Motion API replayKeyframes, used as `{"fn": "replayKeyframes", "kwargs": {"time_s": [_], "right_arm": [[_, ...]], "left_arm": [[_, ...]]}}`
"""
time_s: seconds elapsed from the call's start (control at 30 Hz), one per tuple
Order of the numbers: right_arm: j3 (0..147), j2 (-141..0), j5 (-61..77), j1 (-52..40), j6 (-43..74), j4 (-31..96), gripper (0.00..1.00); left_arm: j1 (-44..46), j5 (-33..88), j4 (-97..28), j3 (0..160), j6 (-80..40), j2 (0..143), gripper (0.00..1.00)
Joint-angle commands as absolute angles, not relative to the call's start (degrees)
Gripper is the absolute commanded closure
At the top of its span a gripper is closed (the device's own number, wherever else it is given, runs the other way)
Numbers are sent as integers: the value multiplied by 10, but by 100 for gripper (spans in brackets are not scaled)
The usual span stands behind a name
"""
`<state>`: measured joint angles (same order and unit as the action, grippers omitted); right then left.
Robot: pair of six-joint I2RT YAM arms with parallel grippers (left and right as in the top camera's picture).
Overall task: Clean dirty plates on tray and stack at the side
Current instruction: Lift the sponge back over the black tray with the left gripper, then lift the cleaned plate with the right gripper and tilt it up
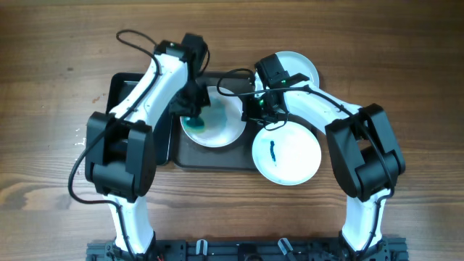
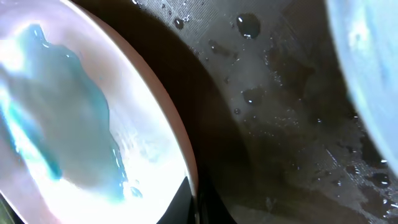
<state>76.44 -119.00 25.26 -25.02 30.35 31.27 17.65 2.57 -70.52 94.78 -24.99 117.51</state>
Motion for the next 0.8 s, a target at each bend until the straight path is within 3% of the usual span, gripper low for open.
{"fn": "replayKeyframes", "kwargs": {"time_s": [0.0,0.33,0.53,0.77], "right_arm": [[764,-1197,242,-246,300,315,96],[767,-1178,244,-254,255,306,96],[767,-1102,63,-295,250,325,96],[767,-1017,-166,-363,223,353,96]], "left_arm": [[160,60,-719,1016,-216,1163,96],[37,50,-740,1037,-214,1144,96],[-34,49,-740,1037,-214,1144,96],[-54,49,-740,1037,-214,1144,96]]}}
